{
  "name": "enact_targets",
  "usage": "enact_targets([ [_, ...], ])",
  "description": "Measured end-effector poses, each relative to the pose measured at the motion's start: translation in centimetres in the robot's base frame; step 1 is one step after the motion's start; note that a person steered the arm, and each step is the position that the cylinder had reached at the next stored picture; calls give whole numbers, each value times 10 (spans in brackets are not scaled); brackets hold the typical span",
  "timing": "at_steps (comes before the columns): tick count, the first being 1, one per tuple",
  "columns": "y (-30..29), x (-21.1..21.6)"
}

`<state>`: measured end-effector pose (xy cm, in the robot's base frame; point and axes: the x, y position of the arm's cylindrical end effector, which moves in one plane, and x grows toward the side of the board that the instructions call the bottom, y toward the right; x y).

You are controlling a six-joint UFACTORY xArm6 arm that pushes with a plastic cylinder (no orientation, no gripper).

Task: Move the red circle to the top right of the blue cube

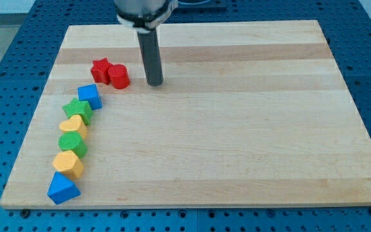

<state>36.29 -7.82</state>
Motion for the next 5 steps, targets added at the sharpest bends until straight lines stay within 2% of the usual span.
enact_targets([
  [1, -5, -20],
  [3, -50, -20],
  [5, -70, -20],
])
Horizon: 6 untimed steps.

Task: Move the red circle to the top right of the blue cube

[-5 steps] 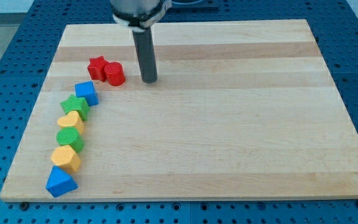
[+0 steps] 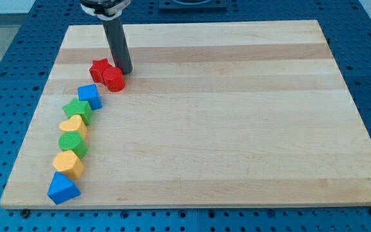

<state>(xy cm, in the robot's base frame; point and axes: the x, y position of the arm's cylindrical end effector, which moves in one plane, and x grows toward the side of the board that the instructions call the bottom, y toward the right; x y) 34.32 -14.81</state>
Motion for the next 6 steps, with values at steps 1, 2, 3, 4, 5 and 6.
enact_targets([
  [1, -7, 0],
  [2, 5, -1],
  [3, 21, 4],
  [4, 20, 16],
  [5, 13, 19],
  [6, -2, 19],
])
